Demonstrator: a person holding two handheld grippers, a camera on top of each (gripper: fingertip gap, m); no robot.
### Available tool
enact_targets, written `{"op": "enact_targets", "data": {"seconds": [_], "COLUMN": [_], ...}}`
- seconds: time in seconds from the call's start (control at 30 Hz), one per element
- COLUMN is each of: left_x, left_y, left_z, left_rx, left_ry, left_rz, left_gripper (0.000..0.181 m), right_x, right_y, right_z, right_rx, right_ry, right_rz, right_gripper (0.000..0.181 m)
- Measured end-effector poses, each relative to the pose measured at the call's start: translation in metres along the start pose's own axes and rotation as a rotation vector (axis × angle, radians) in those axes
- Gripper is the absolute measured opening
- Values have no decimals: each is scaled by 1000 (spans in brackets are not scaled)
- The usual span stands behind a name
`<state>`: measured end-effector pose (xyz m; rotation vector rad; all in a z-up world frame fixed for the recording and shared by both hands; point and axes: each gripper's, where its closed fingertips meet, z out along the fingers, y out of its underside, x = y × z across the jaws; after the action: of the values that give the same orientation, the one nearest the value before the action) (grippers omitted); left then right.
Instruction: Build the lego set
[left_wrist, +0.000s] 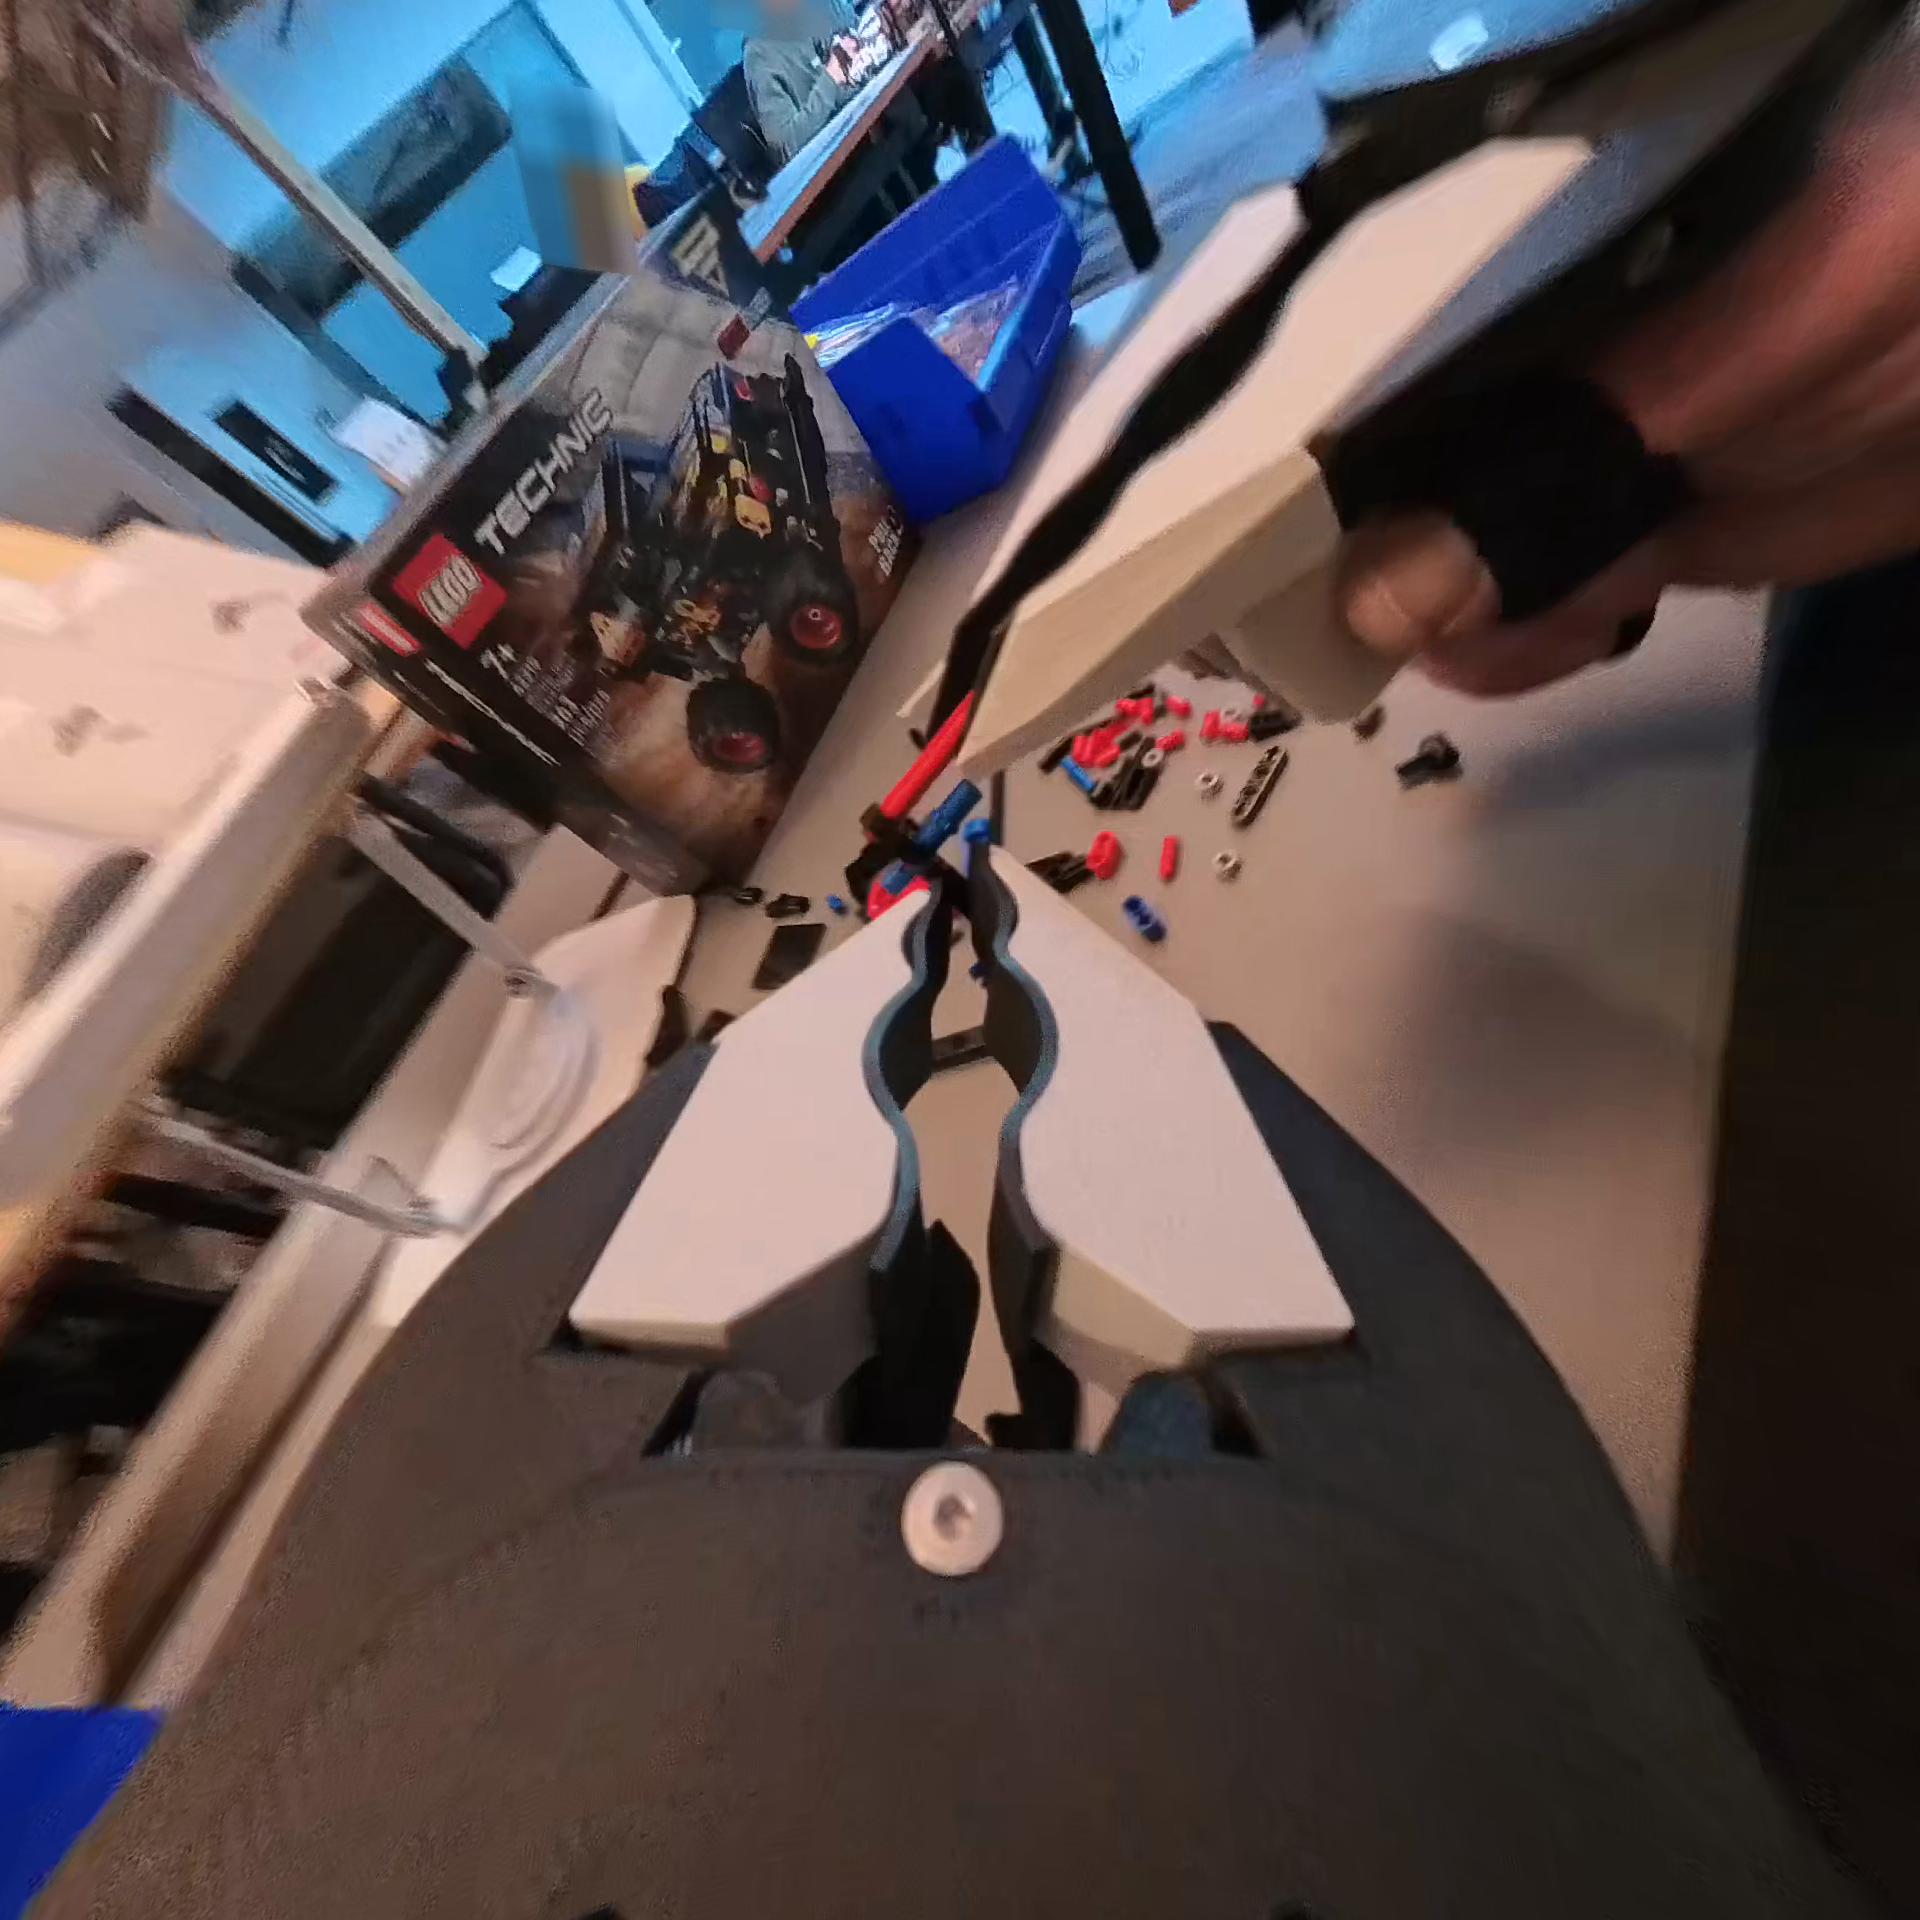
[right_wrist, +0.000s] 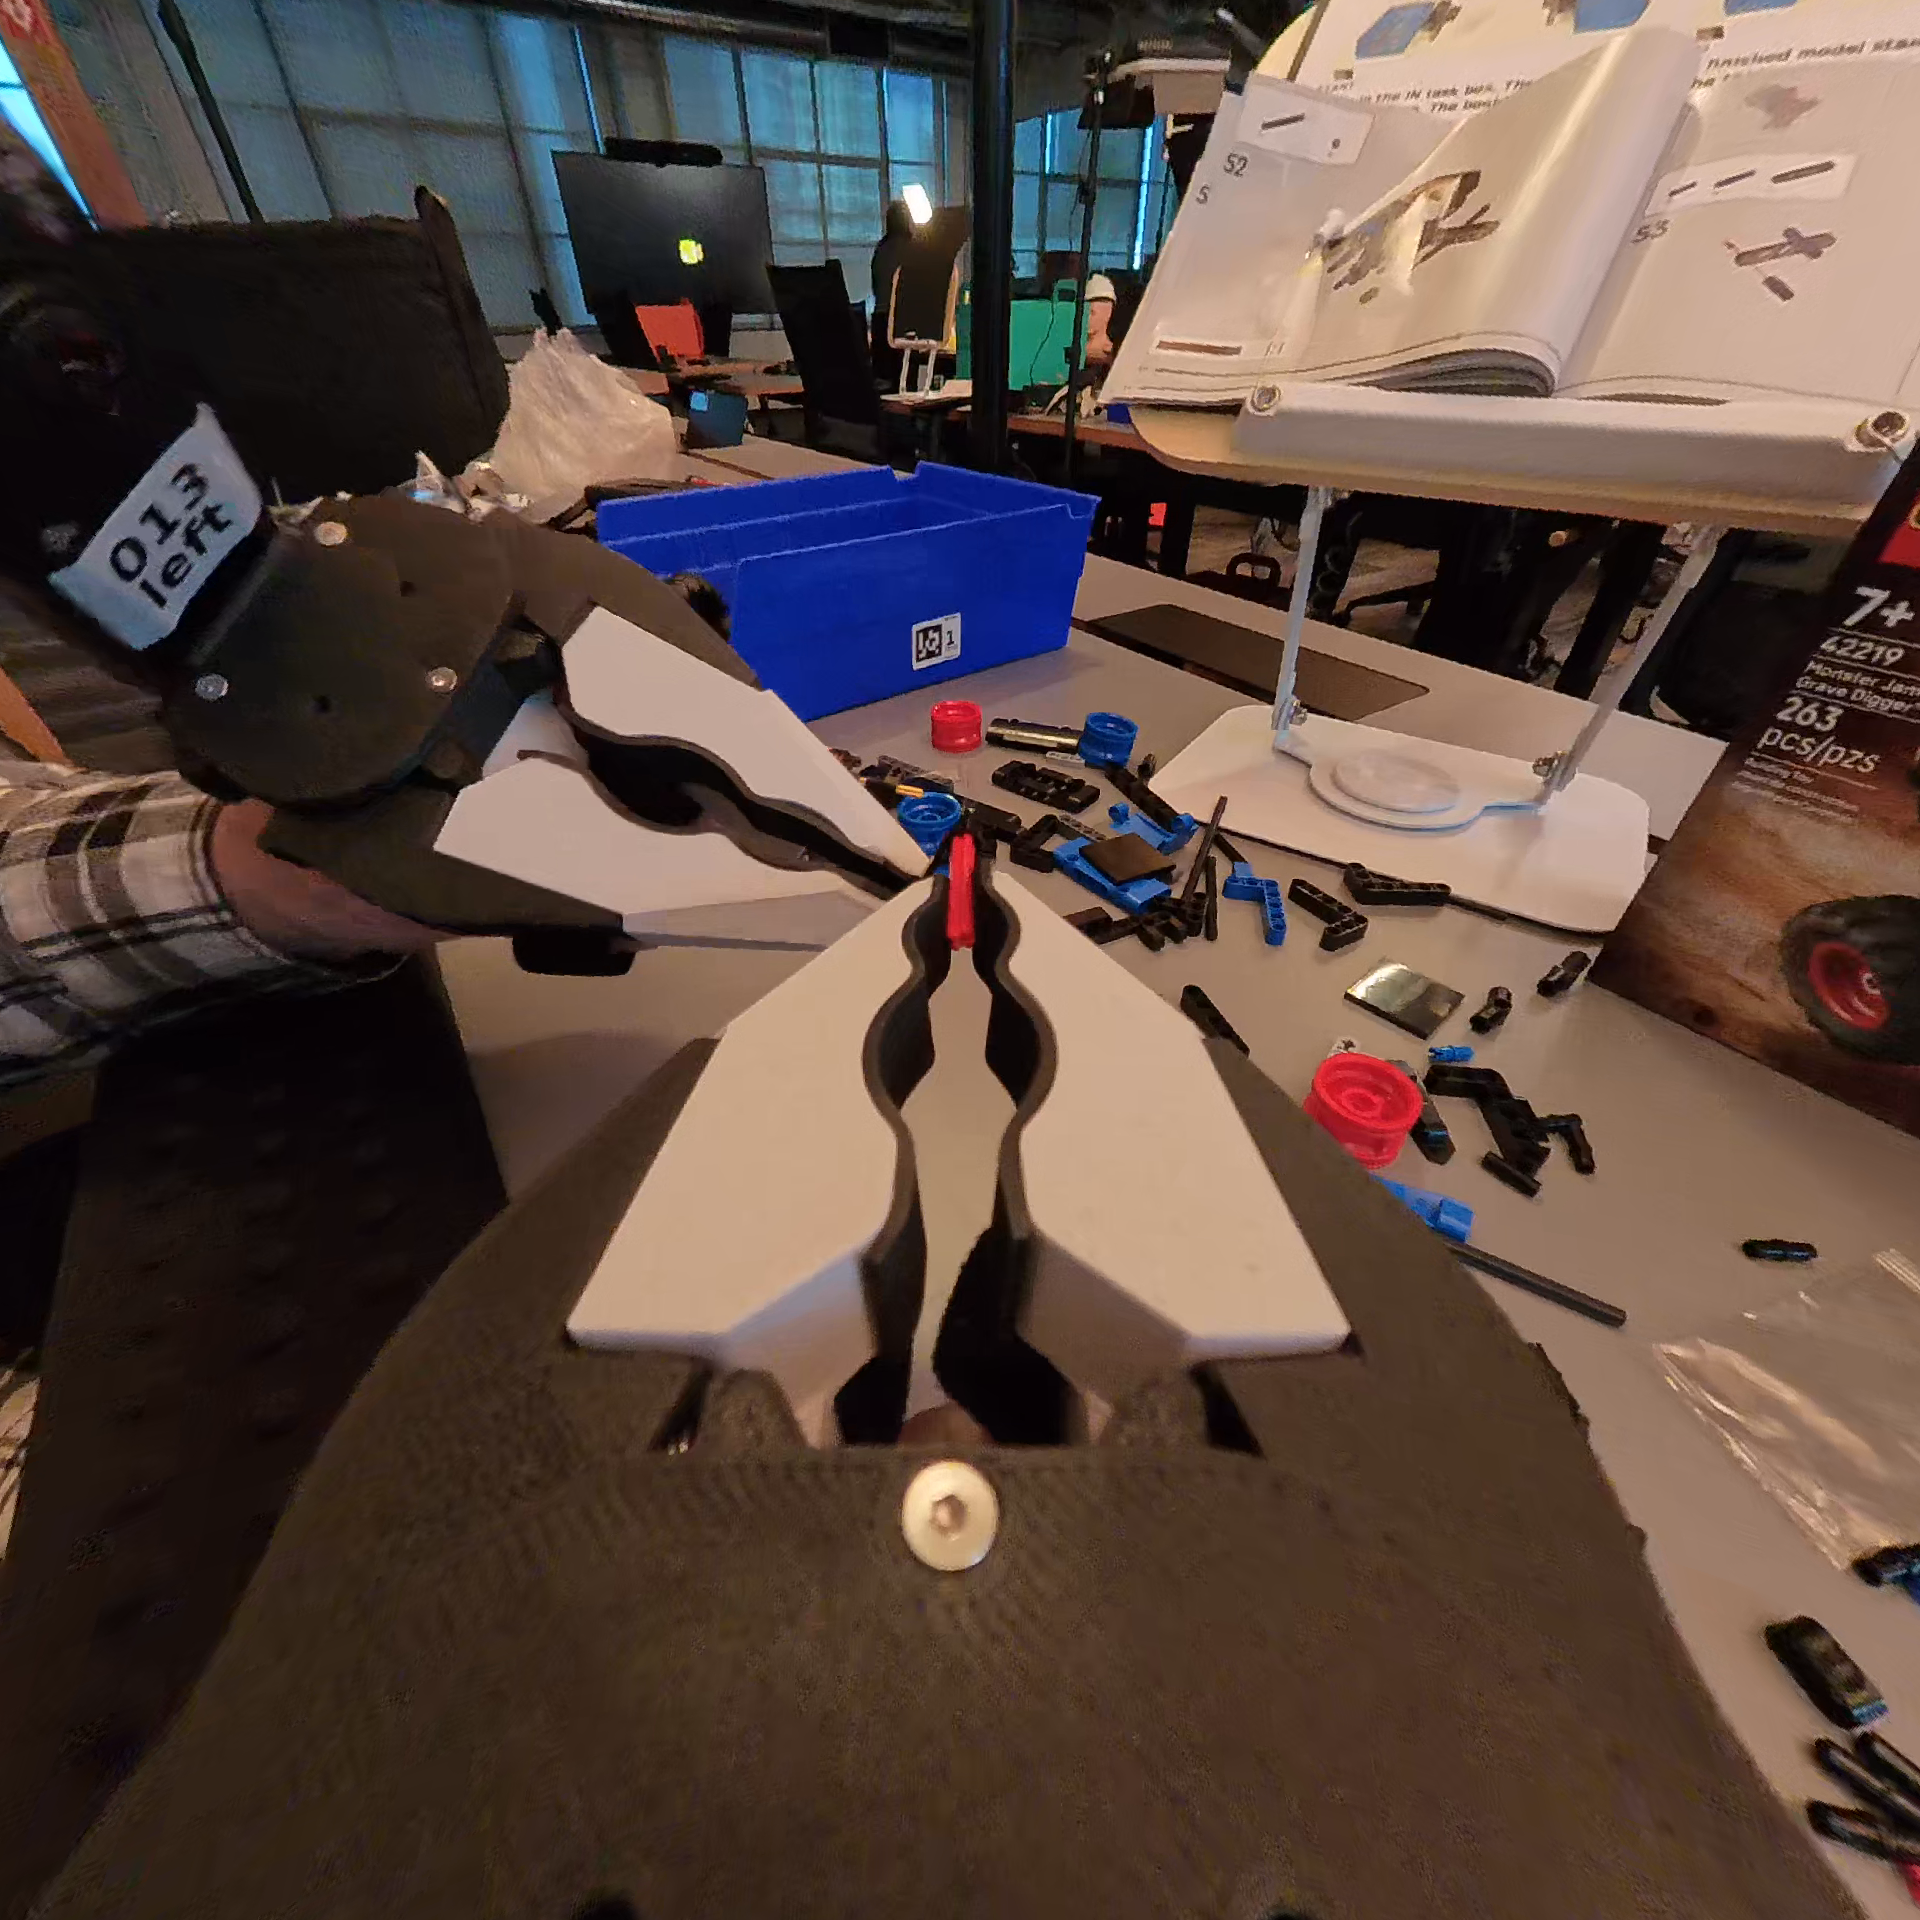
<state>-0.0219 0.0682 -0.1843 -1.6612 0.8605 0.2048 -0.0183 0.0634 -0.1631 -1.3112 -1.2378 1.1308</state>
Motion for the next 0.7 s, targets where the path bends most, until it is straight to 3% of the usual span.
{"op": "enact_targets", "data": {"seconds": [0.13, 0.27, 0.43, 0.53, 0.63, 0.7], "left_x": [3, 6, 9, 7, 2, 7], "left_y": [3, 5, 14, 11, 6, -1], "left_z": [2, 2, 6, 5, 0, -3], "left_rx": [-69, -87, -129, -88, -41, 17], "left_ry": [-55, -71, -65, -48, -49, -2], "left_rz": [262, 332, 354, 294, 236, 180], "left_gripper": [0, 0, 0, 0, 0, 0], "right_x": [-2, -3, -2, -5, -12, -17], "right_y": [4, 7, 15, 13, 17, 5], "right_z": [1, 1, 5, 3, -4, -12], "right_rx": [-60, -118, -199, -191, -221, -145], "right_ry": [-33, -79, -93, -145, -266, -345], "right_rz": [-15, -28, -45, -51, -11, 21], "right_gripper": [1, 1, 1, 3, 33, 38]}}
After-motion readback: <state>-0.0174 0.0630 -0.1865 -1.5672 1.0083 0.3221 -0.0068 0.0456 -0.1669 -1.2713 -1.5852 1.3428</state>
